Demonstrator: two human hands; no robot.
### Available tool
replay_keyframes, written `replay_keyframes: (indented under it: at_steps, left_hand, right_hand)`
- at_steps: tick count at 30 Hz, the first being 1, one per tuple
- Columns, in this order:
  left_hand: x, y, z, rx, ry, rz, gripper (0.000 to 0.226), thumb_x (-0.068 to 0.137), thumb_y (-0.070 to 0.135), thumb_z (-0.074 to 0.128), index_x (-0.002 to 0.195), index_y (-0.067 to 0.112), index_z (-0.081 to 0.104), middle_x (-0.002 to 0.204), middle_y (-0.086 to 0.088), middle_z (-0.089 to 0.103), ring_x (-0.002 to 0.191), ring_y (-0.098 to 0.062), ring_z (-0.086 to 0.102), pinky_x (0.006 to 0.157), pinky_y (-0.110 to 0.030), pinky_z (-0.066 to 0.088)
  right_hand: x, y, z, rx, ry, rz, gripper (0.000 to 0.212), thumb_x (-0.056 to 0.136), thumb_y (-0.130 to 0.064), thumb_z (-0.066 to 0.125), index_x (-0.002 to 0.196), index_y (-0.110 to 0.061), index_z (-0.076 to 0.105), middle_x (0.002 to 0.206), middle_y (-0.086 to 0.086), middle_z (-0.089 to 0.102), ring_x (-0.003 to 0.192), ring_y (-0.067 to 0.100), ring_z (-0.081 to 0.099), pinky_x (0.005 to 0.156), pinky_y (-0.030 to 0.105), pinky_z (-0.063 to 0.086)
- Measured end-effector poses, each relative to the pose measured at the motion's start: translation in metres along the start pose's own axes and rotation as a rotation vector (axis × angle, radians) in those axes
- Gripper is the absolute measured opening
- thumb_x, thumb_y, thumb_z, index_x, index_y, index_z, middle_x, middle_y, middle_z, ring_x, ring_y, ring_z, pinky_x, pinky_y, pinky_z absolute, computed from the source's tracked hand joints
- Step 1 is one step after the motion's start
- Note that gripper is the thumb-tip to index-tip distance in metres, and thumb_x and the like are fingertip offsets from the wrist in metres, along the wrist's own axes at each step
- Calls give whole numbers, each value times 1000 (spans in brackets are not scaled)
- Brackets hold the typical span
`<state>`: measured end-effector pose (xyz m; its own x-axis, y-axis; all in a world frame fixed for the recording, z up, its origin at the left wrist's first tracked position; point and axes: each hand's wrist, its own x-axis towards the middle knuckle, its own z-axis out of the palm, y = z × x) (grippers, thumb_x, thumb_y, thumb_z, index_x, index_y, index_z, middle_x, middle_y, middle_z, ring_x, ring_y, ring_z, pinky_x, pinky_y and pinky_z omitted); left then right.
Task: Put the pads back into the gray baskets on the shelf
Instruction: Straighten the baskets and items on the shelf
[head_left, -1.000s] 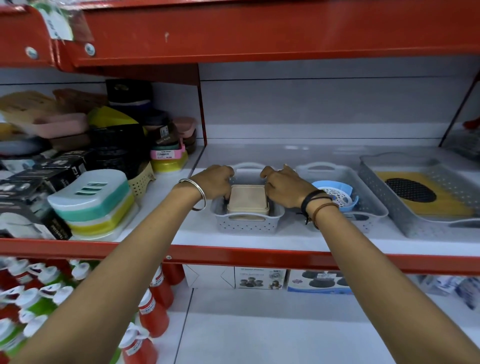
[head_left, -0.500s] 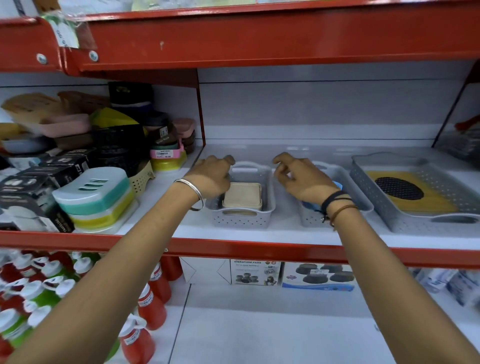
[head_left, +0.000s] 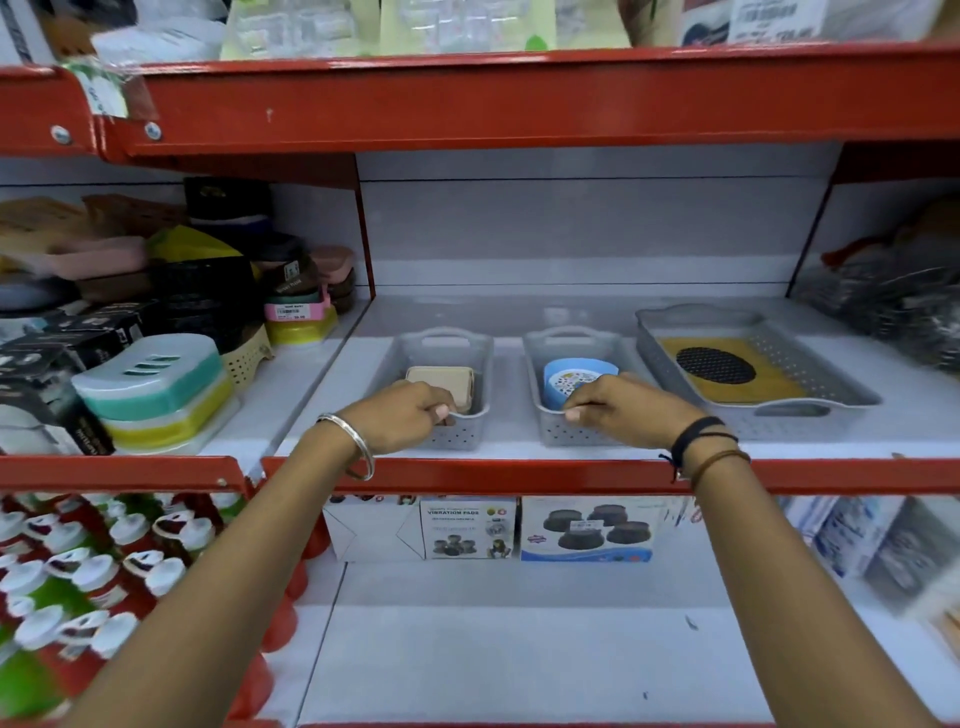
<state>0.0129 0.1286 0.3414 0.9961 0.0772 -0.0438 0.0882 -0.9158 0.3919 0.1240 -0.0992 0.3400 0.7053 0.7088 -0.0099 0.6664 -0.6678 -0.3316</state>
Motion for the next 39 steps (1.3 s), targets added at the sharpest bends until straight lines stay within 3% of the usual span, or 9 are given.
replay_keyframes:
  at_steps: [6, 12, 16, 19, 21, 24, 27, 31, 39]
  left_hand:
    - [-20, 9, 8, 21, 7, 56, 21, 97, 10, 37, 81, 10, 52, 70, 8, 46, 80, -19, 43, 71, -26, 31]
    - [-24, 11, 9, 42, 4, 44, 24, 98, 15, 36, 79, 11, 51, 68, 13, 45, 70, -9, 44, 61, -19, 33]
    - [-24, 26, 9, 1, 214, 127, 30, 97, 25, 39, 87, 5, 60, 73, 2, 59, 73, -17, 56, 64, -25, 41]
    - [-17, 67, 13, -74, 345, 253, 31, 97, 28, 40, 96, 8, 63, 84, -5, 66, 78, -22, 60, 68, -26, 45]
    - [-8, 104, 24, -31, 281, 297, 33, 97, 29, 39, 101, 6, 62, 96, -12, 68, 88, -28, 61, 79, -38, 49]
    - [9, 146, 49, 47, 158, 262, 36, 99, 26, 35, 102, -2, 58, 106, -20, 63, 97, -33, 58, 84, -36, 41]
    - [20, 165, 73, 121, 97, 122, 38, 100, 26, 31, 108, -4, 54, 114, -24, 60, 106, -36, 55, 79, -33, 36]
    - [25, 172, 90, 134, 144, -36, 39, 100, 24, 31, 120, -2, 51, 128, -26, 55, 118, -39, 52, 95, -39, 42]
    - [20, 173, 98, 88, 204, -99, 40, 99, 25, 29, 120, 0, 53, 127, -24, 57, 117, -38, 51, 100, -44, 40]
  right_hand:
    - [-26, 1, -1, 37, -16, -15, 24, 91, -33, 54, 105, -20, 70, 104, -2, 67, 100, 17, 56, 83, 25, 40]
    - [-31, 5, 8, 70, 32, -39, 23, 90, -36, 55, 100, -23, 71, 104, -4, 69, 103, 16, 57, 91, 30, 47]
    - [-39, 10, 5, 288, 256, -117, 26, 88, -31, 59, 108, -18, 69, 104, -11, 66, 93, 3, 60, 78, 2, 43]
    - [-46, 28, -2, 384, 436, -108, 26, 88, -30, 60, 109, -16, 68, 106, -2, 71, 99, 7, 62, 93, 22, 47]
    - [-51, 54, -7, 333, 525, -42, 30, 89, -31, 59, 113, -14, 65, 115, 4, 69, 109, 17, 60, 100, 34, 45]
    - [-52, 96, -17, 139, 609, 81, 31, 89, -29, 56, 114, -11, 63, 121, 13, 65, 113, 30, 58, 99, 42, 44]
    - [-57, 134, -26, -43, 492, 216, 33, 92, -34, 50, 110, -12, 65, 119, 16, 65, 110, 35, 59, 94, 41, 41]
    - [-67, 154, -30, -129, 275, 206, 49, 95, -48, 35, 83, -9, 62, 95, 17, 69, 96, 34, 62, 86, 40, 40]
    - [-94, 145, -31, -169, 257, 128, 47, 96, -45, 34, 83, -9, 61, 93, 14, 68, 94, 30, 62, 88, 40, 40]
